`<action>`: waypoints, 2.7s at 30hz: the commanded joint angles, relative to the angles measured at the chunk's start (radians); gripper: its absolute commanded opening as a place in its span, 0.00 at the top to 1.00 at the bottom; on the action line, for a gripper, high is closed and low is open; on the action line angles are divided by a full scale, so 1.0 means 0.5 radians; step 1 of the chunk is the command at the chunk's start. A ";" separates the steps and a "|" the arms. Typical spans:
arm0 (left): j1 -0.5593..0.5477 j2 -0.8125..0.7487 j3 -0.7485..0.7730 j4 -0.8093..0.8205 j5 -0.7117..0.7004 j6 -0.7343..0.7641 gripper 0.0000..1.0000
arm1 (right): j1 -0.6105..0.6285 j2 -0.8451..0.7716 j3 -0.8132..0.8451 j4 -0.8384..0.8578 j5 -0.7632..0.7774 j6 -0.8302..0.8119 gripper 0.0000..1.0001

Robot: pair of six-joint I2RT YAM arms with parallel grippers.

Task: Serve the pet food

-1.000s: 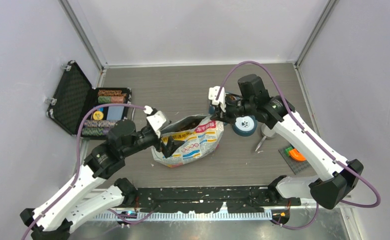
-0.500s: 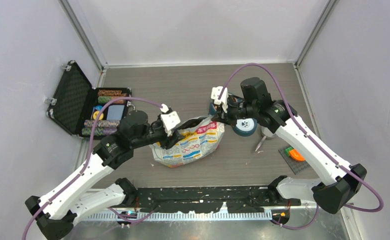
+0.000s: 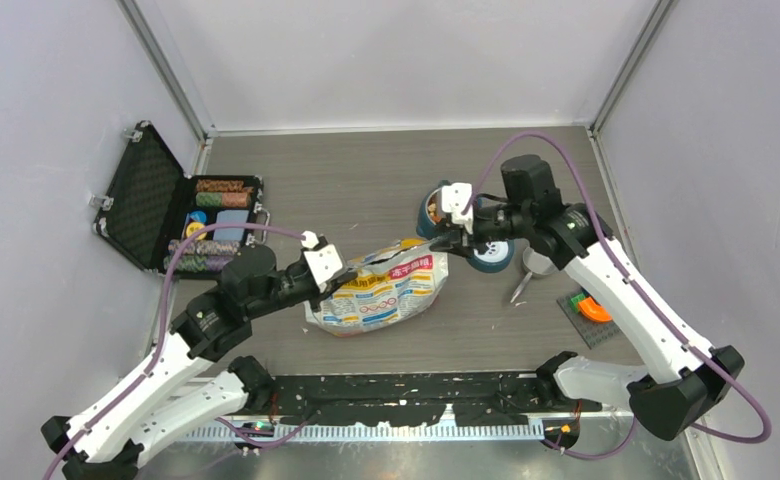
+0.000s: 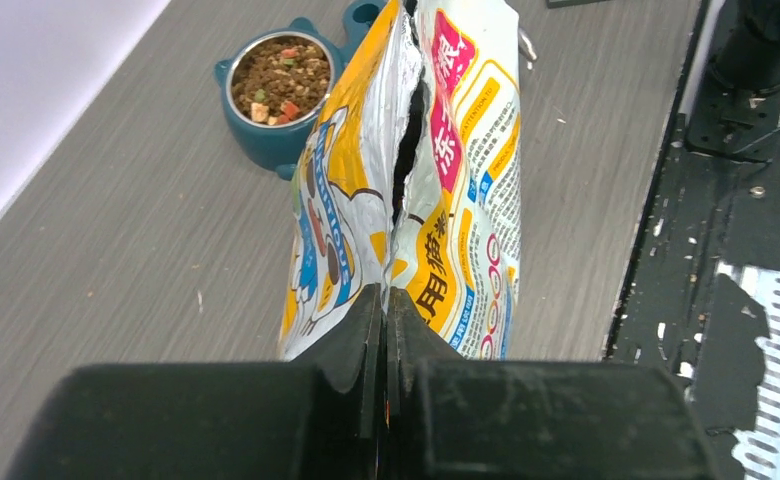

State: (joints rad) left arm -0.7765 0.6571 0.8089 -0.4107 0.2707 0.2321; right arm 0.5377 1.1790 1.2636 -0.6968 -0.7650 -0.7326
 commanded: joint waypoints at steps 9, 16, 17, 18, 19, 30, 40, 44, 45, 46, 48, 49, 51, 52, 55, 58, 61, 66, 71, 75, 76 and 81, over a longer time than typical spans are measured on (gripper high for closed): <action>0.016 0.144 0.136 -0.012 0.222 -0.094 1.00 | 0.069 -0.078 -0.040 0.026 -0.292 -0.652 0.22; 0.016 0.095 0.118 -0.012 0.196 -0.102 1.00 | 0.225 0.036 -0.025 0.084 -0.201 -0.582 0.22; 0.016 0.068 0.114 -0.016 0.167 -0.109 1.00 | 0.234 0.054 -0.025 0.087 -0.194 -0.583 0.25; 0.016 0.055 0.113 -0.026 0.147 -0.109 1.00 | 0.237 0.063 -0.018 0.089 -0.190 -0.584 0.27; 0.016 0.039 0.113 -0.044 0.115 -0.109 1.00 | 0.240 0.072 -0.015 0.089 -0.186 -0.581 0.32; 0.016 -0.173 0.053 -0.075 -0.181 -0.110 1.00 | 0.253 0.074 0.141 -0.232 -0.239 -0.736 0.95; 0.009 0.077 0.232 -0.015 0.160 -0.190 0.04 | 0.260 0.132 0.210 0.131 -0.163 0.059 0.95; -0.020 0.327 0.378 -0.051 0.188 -0.146 0.01 | 0.264 0.128 0.218 0.139 -0.164 0.134 0.95; -0.025 0.380 0.408 -0.047 0.193 -0.134 0.01 | 0.265 0.127 0.222 0.132 -0.171 0.138 0.95; -0.032 0.431 0.437 -0.045 0.205 -0.117 0.01 | 0.265 0.129 0.223 0.129 -0.172 0.159 0.95; -0.051 0.515 0.499 -0.032 0.242 -0.083 0.01 | 0.265 0.134 0.227 0.129 -0.176 0.193 0.95; -0.064 0.553 0.521 -0.025 0.255 -0.068 0.01 | 0.265 0.135 0.231 0.137 -0.166 0.208 0.95; -0.095 0.628 0.563 -0.023 0.266 -0.035 0.05 | 0.265 0.144 0.235 0.147 -0.159 0.242 0.95; -0.116 0.657 0.580 -0.016 0.262 -0.026 0.07 | 0.265 0.144 0.231 0.159 -0.158 0.254 0.95; -0.161 0.723 0.609 0.036 0.235 -0.005 0.14 | 0.265 0.144 0.221 0.181 -0.169 0.271 0.95; -0.198 0.787 0.645 0.059 0.218 0.028 0.36 | 0.265 0.140 0.217 0.184 -0.163 0.267 0.95; -0.228 0.842 0.693 0.001 0.184 0.092 0.84 | 0.265 0.131 0.208 0.182 -0.152 0.254 0.95; -0.232 0.795 0.647 -0.156 -0.163 0.119 1.00 | 0.252 0.098 0.192 0.198 -0.060 0.256 0.95; -0.232 0.671 0.543 -0.336 -0.600 -0.050 1.00 | 0.203 0.051 0.156 0.296 0.055 0.326 0.95; -0.231 0.607 0.463 -0.323 -0.560 -0.146 1.00 | 0.189 0.048 0.141 0.284 0.003 0.265 0.95; -0.232 0.603 0.455 -0.303 -0.494 -0.153 1.00 | 0.189 0.050 0.143 0.257 -0.029 0.191 0.95; -0.233 0.625 0.465 -0.220 -0.321 -0.152 1.00 | 0.189 0.010 0.115 0.241 -0.115 0.117 0.61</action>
State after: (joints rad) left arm -0.9184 1.0008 1.0481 -0.4084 0.1555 0.1596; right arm 0.6579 1.2606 1.2922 -0.6312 -0.7990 -0.6292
